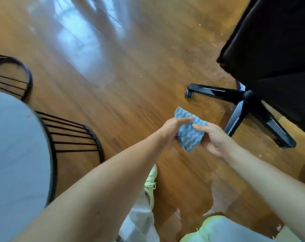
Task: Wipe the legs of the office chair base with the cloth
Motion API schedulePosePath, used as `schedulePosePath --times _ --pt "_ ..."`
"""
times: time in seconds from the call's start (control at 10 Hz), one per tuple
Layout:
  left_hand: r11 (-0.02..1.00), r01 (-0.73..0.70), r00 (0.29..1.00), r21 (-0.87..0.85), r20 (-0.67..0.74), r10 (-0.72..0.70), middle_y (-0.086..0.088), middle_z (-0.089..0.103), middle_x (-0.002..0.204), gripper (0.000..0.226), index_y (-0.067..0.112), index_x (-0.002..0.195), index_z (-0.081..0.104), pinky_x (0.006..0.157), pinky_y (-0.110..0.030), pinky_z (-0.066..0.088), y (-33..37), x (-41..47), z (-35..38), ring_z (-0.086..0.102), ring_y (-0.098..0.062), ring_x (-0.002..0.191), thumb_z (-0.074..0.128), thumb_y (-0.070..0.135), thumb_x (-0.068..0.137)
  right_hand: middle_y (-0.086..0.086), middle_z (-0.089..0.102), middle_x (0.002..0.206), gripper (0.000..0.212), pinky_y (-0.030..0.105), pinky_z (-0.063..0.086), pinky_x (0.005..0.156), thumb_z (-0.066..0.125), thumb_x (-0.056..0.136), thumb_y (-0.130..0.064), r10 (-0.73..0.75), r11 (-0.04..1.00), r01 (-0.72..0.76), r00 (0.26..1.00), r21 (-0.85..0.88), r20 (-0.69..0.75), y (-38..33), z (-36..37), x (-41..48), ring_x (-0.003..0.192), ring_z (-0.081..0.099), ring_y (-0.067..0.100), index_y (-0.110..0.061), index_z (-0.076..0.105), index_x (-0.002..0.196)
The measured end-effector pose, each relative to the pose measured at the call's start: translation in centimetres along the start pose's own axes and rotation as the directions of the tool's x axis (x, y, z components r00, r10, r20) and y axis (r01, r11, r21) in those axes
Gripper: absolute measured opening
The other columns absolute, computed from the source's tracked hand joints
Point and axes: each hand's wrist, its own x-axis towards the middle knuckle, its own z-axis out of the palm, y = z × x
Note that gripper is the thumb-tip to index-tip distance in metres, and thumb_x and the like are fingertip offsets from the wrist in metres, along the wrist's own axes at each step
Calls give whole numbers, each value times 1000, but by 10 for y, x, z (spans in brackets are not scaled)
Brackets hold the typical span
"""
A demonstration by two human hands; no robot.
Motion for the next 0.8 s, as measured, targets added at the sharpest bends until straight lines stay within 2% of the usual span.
schedulePosePath --times 0.1,0.2,0.3,0.4,0.5,0.6,0.7,0.8 --pt "986 -63 986 -154 -160 38 -20 75 128 43 3 134 69 71 -30 64 7 -82 -44 75 -34 113 78 16 94 21 70 108 23 40 60 82 61 94 2 -84 951 50 991 -304 -101 0 72 -26 93 71 31 1 61 117" --pt "962 -133 949 -240 -311 53 -18 76 125 38 1 132 69 72 -30 63 -1 -159 -88 76 -35 110 76 9 95 12 74 98 20 31 61 72 68 92 -2 -152 868 119 988 -483 -29 3 147 -58 88 72 24 -4 68 112" --pt "921 -210 902 -328 -429 53 -16 77 122 37 1 131 70 68 -28 63 -12 -230 -131 75 -27 102 76 10 96 8 73 93 17 20 56 64 69 93 -1 -180 802 188 981 -567 71 16 222 -87 72 72 4 -4 68 109" --pt "864 -309 807 -398 -590 18 -12 79 112 29 6 122 72 73 -32 63 -35 -295 -189 77 -24 94 78 13 95 8 73 96 18 22 56 73 62 95 4 -112 712 240 966 -660 231 48 310 -105 77 71 5 -5 68 109" --pt "799 -420 687 -431 -726 -31 -14 80 111 27 8 114 73 87 -43 65 -52 -332 -229 78 -31 99 83 15 89 11 75 101 19 31 59 82 62 93 4 -88 670 282 949 -687 304 78 373 -105 92 72 20 -4 68 109" --pt "788 -441 608 -429 -789 -88 -19 78 116 21 7 113 72 88 -43 62 -69 -363 -276 75 -30 99 76 7 93 7 74 105 21 35 60 87 65 93 -6 -12 590 310 927 -746 375 111 436 -99 100 72 24 -8 67 114" --pt "832 -372 571 -411 -809 -144 -15 73 127 38 5 130 67 74 -29 53 -82 -383 -309 67 -23 97 72 4 93 3 62 132 53 37 49 106 66 93 -20 17 324 307 944 -895 330 132 480 -90 122 61 21 -15 51 143" --pt "831 -300 567 -468 -788 -240 -7 64 133 54 12 143 59 92 -32 53 -87 -407 -337 58 -20 109 74 6 92 5 61 136 51 42 46 108 57 91 -19 63 85 335 938 -938 340 151 509 -92 126 59 24 -15 52 141"
